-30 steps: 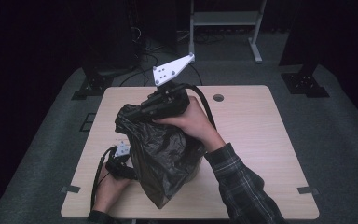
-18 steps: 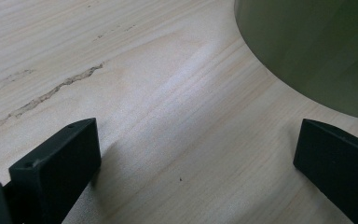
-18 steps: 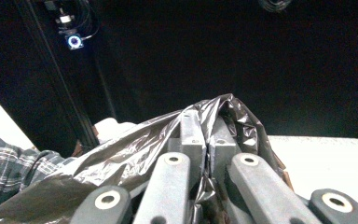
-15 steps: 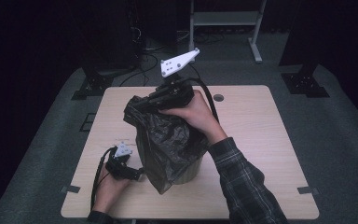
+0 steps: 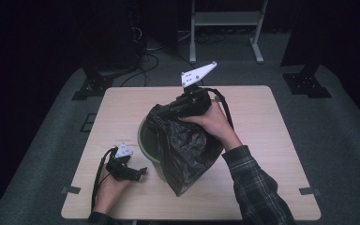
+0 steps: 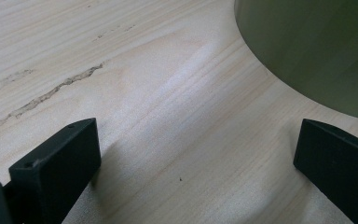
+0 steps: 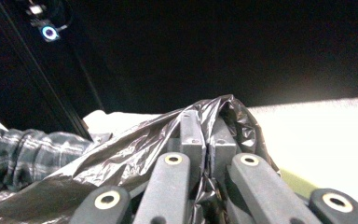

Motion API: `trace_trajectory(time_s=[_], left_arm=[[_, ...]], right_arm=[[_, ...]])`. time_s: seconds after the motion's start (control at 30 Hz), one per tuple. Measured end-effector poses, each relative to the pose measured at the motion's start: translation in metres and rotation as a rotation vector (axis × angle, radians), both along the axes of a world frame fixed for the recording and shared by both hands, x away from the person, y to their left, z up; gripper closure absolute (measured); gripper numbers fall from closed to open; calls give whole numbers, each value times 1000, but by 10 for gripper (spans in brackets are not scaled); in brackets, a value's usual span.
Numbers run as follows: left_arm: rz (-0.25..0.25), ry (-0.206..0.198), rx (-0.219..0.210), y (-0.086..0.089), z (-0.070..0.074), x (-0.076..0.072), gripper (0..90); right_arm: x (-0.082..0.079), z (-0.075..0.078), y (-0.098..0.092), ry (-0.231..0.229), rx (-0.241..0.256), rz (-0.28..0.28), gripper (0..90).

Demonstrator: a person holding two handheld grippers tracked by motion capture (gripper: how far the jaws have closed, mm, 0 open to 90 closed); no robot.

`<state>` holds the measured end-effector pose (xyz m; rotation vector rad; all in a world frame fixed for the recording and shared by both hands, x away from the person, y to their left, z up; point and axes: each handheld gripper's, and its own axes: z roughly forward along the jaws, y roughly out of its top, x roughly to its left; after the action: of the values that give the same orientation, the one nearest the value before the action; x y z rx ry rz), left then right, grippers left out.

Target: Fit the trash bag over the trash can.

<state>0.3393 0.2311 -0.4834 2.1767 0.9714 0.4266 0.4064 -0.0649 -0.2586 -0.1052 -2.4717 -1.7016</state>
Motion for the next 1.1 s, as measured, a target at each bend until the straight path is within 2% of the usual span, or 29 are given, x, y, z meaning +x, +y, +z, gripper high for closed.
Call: trace_trajectory(time_s=[0.2, 0.27, 0.33, 0.37, 0.4, 0.43, 0.47, 0.67, 0.73, 0.9, 0.93, 0.97, 1.0, 1.03, 1.1], left_arm=[[1, 0, 0, 0, 0, 0, 0], [2, 0, -1, 0, 0, 0, 0], [3, 0, -2, 0, 0, 0, 0], [2, 0, -1, 0, 0, 0, 0], [2, 0, -1, 0, 0, 0, 0], [2, 0, 0, 0, 0, 0, 0], [2, 0, 0, 0, 0, 0, 0], [4, 1, -1, 0, 0, 0, 0], [5, 1, -1, 0, 0, 0, 0], [5, 1, -1, 0, 0, 0, 0], [5, 1, -1, 0, 0, 0, 0], [5, 1, -1, 0, 0, 0, 0], [5, 1, -1, 0, 0, 0, 0], [5, 1, -1, 0, 0, 0, 0], [5, 0, -1, 0, 0, 0, 0]], right_arm=[[-2, -12, -16, 8, -23, -29, 880], [-5, -17, -24, -9, -59, -60, 875], [-5, -19, -27, -10, -72, -67, 874], [-6, -22, -31, -24, -103, -87, 867], [-6, -22, -31, -24, -103, -87, 867], [-8, -24, -35, -35, -141, -101, 843], [-8, -24, -35, -35, -141, -101, 843], [-11, -31, -46, -74, -202, -179, 711], [-11, -32, -50, -77, -197, -196, 637], [-12, -32, -57, -85, -204, -224, 553], [-12, -33, -60, -87, -208, -241, 482], [-12, -33, -60, -87, -208, -241, 482], [-12, -33, -62, -83, -213, -254, 433], [-12, -33, -62, -83, -213, -254, 433], [-11, -33, -65, -75, -211, -264, 365]])
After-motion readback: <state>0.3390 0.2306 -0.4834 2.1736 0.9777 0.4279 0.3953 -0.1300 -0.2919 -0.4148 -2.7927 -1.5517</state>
